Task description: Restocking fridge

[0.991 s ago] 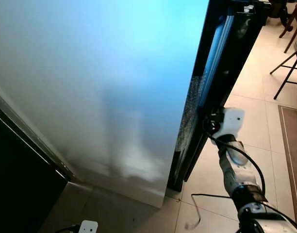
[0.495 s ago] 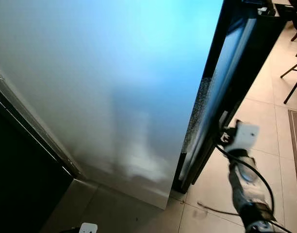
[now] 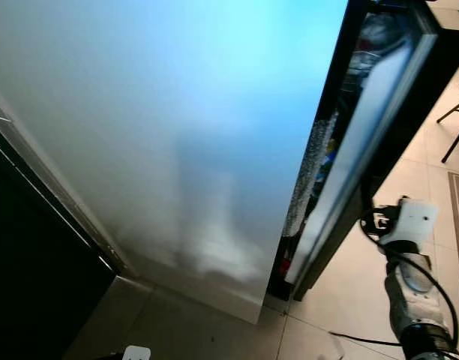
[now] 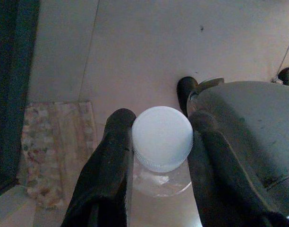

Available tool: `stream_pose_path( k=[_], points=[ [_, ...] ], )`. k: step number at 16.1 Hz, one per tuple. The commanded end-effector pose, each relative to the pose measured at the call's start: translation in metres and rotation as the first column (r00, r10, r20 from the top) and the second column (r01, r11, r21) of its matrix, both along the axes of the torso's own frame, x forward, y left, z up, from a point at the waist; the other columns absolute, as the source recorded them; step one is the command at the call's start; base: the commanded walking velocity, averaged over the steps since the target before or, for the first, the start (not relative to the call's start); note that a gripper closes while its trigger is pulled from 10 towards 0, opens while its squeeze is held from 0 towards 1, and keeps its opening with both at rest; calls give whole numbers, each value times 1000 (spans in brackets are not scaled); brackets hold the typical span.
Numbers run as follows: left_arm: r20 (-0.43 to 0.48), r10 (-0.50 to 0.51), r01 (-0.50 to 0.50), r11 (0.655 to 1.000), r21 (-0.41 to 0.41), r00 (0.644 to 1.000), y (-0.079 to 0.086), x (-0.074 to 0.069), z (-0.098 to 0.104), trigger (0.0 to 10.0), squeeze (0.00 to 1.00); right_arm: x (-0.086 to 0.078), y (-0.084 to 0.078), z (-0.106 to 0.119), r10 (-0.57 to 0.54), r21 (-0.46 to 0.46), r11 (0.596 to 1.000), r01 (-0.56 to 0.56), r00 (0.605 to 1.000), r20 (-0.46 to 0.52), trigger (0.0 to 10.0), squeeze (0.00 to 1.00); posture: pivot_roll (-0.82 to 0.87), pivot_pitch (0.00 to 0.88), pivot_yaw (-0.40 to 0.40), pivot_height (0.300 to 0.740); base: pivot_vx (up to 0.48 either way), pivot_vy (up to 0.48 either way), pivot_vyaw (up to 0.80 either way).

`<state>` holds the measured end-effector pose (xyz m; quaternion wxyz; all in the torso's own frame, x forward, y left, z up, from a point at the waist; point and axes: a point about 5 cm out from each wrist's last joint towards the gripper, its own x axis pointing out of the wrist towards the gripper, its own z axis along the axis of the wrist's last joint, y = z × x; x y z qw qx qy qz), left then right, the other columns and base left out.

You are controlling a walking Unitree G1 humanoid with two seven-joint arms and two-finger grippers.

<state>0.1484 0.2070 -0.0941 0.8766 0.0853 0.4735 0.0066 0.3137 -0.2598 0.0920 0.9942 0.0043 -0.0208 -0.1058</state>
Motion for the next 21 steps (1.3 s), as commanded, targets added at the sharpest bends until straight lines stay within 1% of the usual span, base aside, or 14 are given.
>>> stream_pose_path(
  k=[1, 2, 3, 4, 7, 8, 9, 10, 11, 12, 14, 15, 18, 21],
  points=[
    [-42, -7, 7, 1000, 12, 999, 2, -9, -4, 10000, 0, -2, 1, -6, 4, 9, 1000, -4, 999, -47, 10000, 0, -9, 81, 25, 740, 0, 0, 0],
    [-42, -6, 6, 1000, 12, 999, 2, -9, -3, 10000, 0, -1, 5, -9, 18, 4, 1000, -18, 997, -68, 10000, 0, -9, 81, 25, 740, 0, 0, 0],
    [-37, -3, 3, 1000, 11, 999, 2, -8, -3, 10000, 0, -1, 18, -13, 56, 27, 998, -54, 996, -71, 10000, 0, -3, 88, 25, 740, 0, 0, 0],
    [-33, -2, 2, 1000, 10, 999, 2, -7, -3, 10000, 0, -1, 26, -15, 61, 39, 998, -59, 996, -72, 10000, 0, -4, 89, 25, 740, 0, 0, 0],
    [-32, 0, 1, 1000, 9, 999, 2, -7, -3, 10000, 0, 1, 38, -19, 97, 59, 994, -92, 991, -91, 10000, 0, -7, 92, 24, 740, 0, 0, 0],
    [-31, 0, 0, 1000, 9, 1000, 2, -6, -3, 10000, 0, 1, 41, -24, 102, 53, 994, -96, 987, -128, 10000, 0, -9, 92, 23, 740, 0, 0, 0],
    [-30, 1, -1, 1000, 8, 1000, 2, -6, -2, 10000, 0, 1, 43, -34, 115, 47, 993, -107, 970, -215, 10000, 0, -10, 93, 23, 740, 0, 0, 0],
    [-27, 2, -2, 1000, 6, 1000, 1, -5, -2, 10000, 0, -1, 43, -43, 120, 53, 993, -110, 956, -268, 10000, 0, -7, 94, 23, 740, 0, 0, 0],
    [-22, 4, -4, 1000, 5, 1000, 0, -3, -2, 10000, 0, 0, 40, -46, 110, 77, 993, -92, 954, -280, 10000, 0, -4, 96, 22, 740, 0, 0, 0],
    [-20, 5, -5, 1000, 5, 1000, 0, -3, -2, 10000, 0, 2, 39, -42, 111, 90, 992, -90, 958, -265, 10000, 0, -3, 97, 22, 740, 0, 0, 0],
    [-19, 6, -6, 1000, 7, 1000, 1, -3, -1, 10000, 0, 12, 35, -24, 134, 77, 990, -121, 970, -203, 10000, 0, -10, 99, 24, 740, 0, 0, 0],
    [-19, 5, -5, 1000, 8, 1000, 1, -3, -1, 10000, 0, 15, 31, -18, 128, 66, 991, -118, 973, -191, 10000, 0, -10, 99, 24, 740, 0, 0, 0],
    [-20, 3, -2, 1000, 7, 1000, 0, -3, -2, 10000, 0, 24, 10, 1, 92, 33, 996, -88, 983, -159, 10000, 0, -12, 101, 25, 740, 0, 0, 0],
    [-17, -3, 3, 1000, 6, 1000, -1, -2, -1, 10000, 0, 26, -10, 16, 77, -4, 997, -78, 988, -136, 10000, 0, -14, 101, 26, 740, 0, 0, 0]
  ],
)
